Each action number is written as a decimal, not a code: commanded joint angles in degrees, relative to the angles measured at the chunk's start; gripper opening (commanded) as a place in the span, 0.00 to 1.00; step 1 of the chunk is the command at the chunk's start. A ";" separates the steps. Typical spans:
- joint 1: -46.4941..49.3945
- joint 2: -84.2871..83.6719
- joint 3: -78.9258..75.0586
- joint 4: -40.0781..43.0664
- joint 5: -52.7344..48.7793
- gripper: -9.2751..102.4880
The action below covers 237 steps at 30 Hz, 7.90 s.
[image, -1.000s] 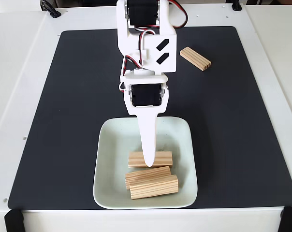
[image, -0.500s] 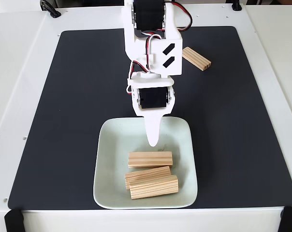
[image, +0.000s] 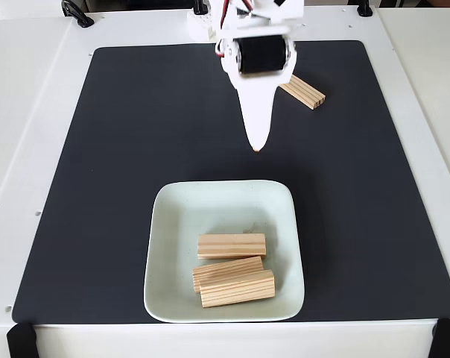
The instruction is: Pick up the wooden block and place them on the plate.
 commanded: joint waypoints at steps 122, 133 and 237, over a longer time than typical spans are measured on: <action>-24.79 5.98 33.49 5.80 -80.16 0.48; -26.37 5.98 34.01 6.06 -79.80 0.48; 10.72 -22.06 -37.27 21.45 -5.19 0.08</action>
